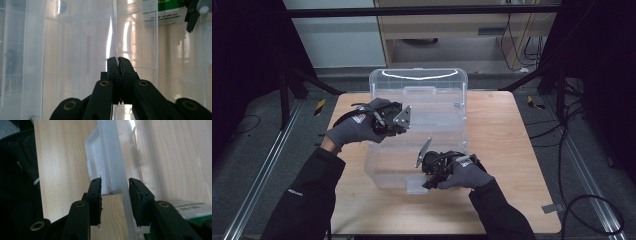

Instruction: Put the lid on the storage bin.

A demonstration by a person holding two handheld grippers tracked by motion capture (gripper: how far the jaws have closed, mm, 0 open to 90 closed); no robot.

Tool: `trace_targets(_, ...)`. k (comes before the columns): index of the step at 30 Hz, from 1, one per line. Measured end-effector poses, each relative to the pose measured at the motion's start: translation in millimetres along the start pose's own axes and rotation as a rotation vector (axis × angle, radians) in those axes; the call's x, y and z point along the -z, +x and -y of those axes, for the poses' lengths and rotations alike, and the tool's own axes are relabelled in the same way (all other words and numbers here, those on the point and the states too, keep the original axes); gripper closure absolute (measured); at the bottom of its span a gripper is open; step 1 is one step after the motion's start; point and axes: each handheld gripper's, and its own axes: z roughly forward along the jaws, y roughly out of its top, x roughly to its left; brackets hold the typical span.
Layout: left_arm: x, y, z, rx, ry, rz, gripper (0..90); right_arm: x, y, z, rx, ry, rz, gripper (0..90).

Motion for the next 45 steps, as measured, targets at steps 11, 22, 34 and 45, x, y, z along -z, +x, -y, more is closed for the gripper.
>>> trace_targets(11,1.9,-14.5,4.3,0.006,-0.021,0.018,87.5,0.6,0.7,1.1,0.017,-0.007,0.011,63.7)
trace_targets(22,2.1,-23.3,6.2,0.020,-0.030,0.015,86.6,2.0,4.9,4.1,0.018,-0.031,0.038,62.6)
trace_targets(34,1.7,-27.1,8.6,0.032,-0.049,0.011,85.7,29.9,9.9,20.4,-0.028,-0.211,0.098,59.5)
trace_targets(45,1.4,-28.8,7.8,0.039,-0.046,0.012,85.3,57.7,5.5,57.1,-0.127,-0.384,0.132,60.5)
